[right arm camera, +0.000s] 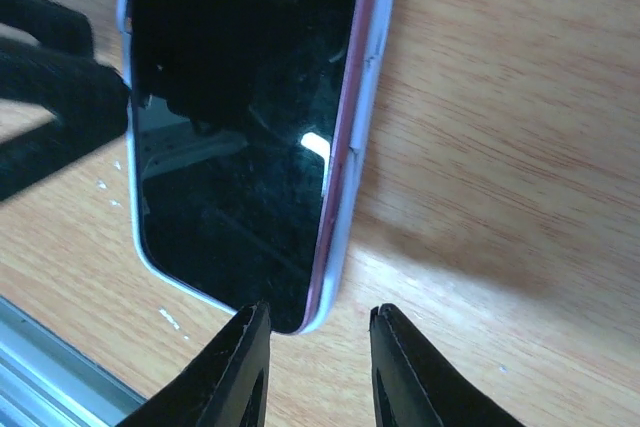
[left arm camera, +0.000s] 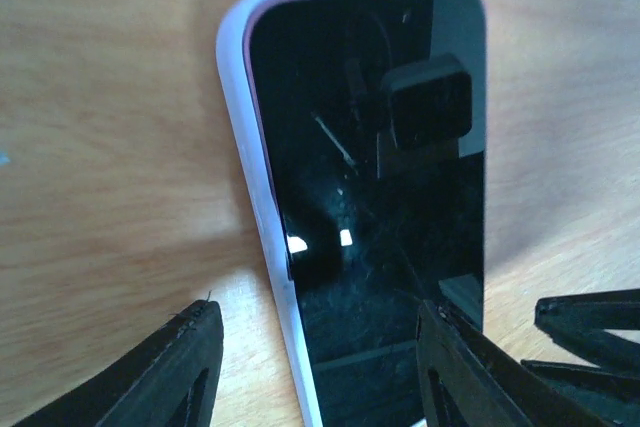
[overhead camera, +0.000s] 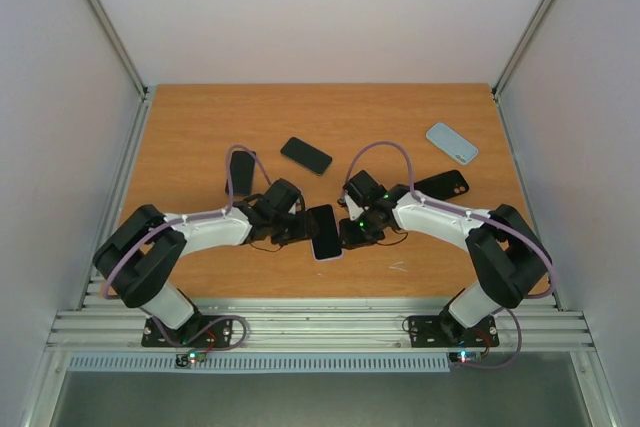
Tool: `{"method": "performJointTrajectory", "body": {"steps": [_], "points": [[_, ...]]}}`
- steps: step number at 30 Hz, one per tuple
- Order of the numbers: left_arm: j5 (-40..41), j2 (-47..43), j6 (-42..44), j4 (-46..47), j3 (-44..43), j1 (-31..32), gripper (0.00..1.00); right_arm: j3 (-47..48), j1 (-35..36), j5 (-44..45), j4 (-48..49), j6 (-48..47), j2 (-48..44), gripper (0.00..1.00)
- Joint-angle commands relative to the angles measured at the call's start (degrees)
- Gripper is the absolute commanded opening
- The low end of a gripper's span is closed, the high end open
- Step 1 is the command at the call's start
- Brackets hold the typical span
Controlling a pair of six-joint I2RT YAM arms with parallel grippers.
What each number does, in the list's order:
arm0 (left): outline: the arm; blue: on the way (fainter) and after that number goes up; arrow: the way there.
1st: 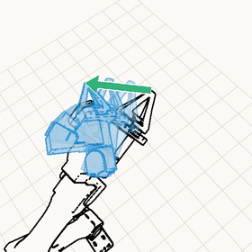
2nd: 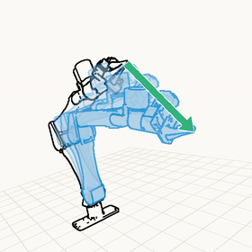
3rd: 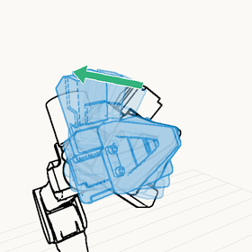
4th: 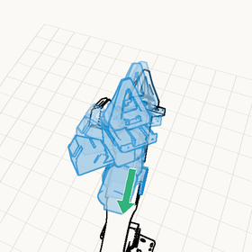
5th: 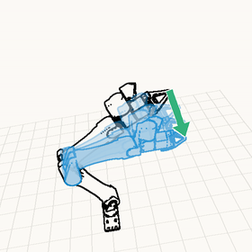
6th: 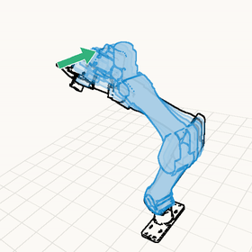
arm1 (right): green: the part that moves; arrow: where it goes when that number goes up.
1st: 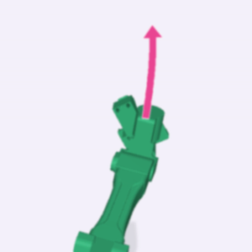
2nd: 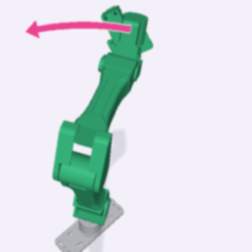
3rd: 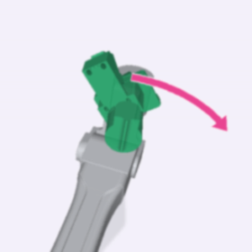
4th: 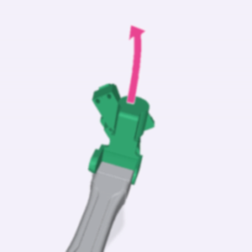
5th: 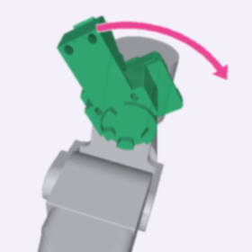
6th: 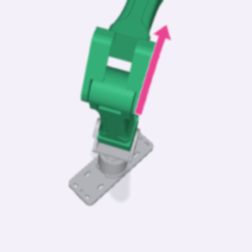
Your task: Put the phone into the phone case
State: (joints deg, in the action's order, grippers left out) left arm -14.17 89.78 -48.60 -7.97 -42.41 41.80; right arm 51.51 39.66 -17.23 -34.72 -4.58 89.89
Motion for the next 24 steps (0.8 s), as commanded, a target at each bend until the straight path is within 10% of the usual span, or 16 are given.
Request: {"method": "performJointTrajectory", "body": {"steps": [1,24], "points": [[-1.12,1.73,-0.12,1.11,1.21,1.34,0.54,-0.76,0.16,-3.28,4.67,1.06,0.67,0.3],[0.19,2.66,-2.12,3.12,4.35,2.93,0.43,0.09,3.99,5.95,0.95,5.45,15.41,0.12]]}}
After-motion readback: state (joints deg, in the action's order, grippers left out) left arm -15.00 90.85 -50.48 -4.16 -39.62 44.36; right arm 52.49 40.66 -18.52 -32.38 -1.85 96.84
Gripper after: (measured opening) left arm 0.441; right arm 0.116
